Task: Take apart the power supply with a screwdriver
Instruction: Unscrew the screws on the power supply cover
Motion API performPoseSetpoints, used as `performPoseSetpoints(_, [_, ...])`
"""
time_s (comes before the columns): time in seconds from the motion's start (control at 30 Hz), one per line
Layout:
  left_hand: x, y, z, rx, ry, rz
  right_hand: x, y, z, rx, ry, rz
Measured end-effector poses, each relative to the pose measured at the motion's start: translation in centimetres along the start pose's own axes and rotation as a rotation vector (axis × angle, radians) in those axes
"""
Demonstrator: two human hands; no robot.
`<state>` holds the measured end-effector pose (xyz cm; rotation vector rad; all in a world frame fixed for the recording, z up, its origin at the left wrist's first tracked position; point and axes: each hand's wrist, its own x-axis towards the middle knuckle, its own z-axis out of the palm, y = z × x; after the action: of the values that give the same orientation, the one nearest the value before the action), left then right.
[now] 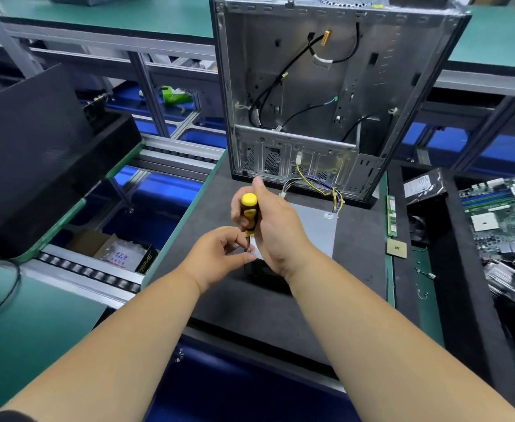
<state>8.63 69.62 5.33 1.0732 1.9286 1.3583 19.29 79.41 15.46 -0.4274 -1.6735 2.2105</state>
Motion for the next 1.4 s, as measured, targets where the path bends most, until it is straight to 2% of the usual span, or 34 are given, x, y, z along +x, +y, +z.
performPoseSetpoints(0.13, [-0.2,0.0,0.3,-0.074,0.014,-0.012,-0.1,-0.5,-0.8,0.138,-0.04,-0.004])
performPoseSetpoints(0.43, [-0.4,-0.1,0.3,-0.115,-0.028,-0.009,-0.2,-1.8,-2.3,-0.019,0.114,-0.008])
performPoseSetpoints(0.67, [-0.1,-0.7,0.1,-0.118,-0.044,-0.008,0.0,-1.7,-2.3,-0.069,0.161,-0.035])
performPoseSetpoints(0.83, [0.4,-1.0,-0.3,-0.106,-0.072,0.058,0.2,-1.3,-1.9,-0.037,0.174,-0.05])
performPoseSetpoints(1.0, [1.0,-1.0,-1.0,-0.038,-0.108,0.135,0.5,-0.1,-0.7,0.18,0.146,-0.093])
performPoseSetpoints(1.13, [1.5,-0.8,-1.5,0.001,-0.156,0.203,0.4,0.0,-0.2,0.149,0.132,-0.128])
performPoseSetpoints(1.4, [2.3,-0.6,-2.2,0.058,-0.233,0.31,-0.2,-0.7,0.2,0.03,0.266,-0.071])
